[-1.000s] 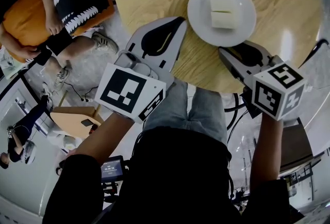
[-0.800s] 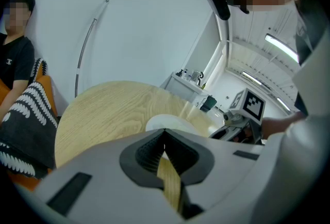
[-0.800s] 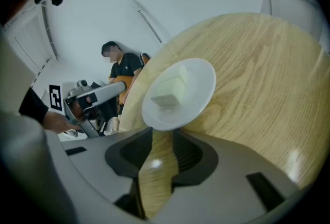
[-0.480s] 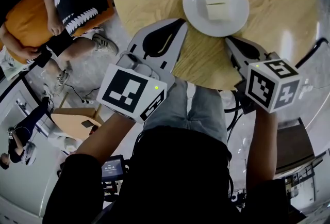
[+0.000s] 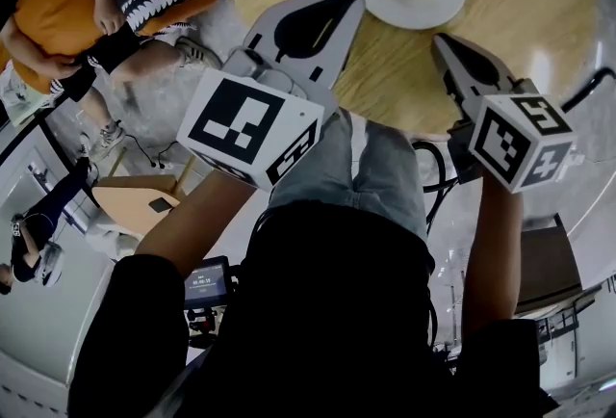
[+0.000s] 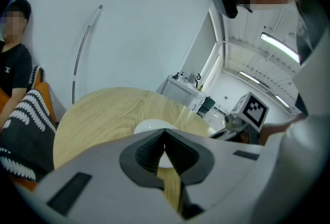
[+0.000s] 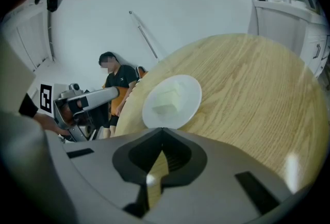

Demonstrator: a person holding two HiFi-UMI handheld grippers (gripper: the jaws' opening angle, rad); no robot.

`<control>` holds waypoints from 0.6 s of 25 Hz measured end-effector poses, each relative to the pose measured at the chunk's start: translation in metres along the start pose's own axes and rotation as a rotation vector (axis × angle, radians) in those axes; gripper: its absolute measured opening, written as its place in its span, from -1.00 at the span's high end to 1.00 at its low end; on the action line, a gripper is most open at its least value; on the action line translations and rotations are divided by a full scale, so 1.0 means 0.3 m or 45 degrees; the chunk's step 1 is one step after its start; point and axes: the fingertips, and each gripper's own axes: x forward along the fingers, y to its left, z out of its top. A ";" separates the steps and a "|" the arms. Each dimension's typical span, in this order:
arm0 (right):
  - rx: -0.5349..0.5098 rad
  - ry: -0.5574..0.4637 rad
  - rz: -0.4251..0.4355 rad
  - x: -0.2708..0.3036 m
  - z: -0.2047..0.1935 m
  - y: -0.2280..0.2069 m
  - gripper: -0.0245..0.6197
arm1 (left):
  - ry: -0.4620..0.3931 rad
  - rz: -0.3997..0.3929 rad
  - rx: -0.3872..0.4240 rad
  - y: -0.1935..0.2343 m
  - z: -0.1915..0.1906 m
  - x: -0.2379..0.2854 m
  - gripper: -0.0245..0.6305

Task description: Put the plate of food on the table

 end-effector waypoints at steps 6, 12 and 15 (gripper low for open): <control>-0.040 -0.055 0.028 -0.095 0.047 0.042 0.90 | -0.049 0.012 0.038 -0.075 0.089 -0.038 0.91; -0.086 -0.095 0.032 -0.100 0.110 0.097 0.90 | -0.114 0.015 0.076 -0.055 0.173 -0.065 0.91; -0.110 -0.130 0.033 -0.107 0.135 0.112 0.90 | -0.140 0.012 0.102 -0.056 0.199 -0.066 0.91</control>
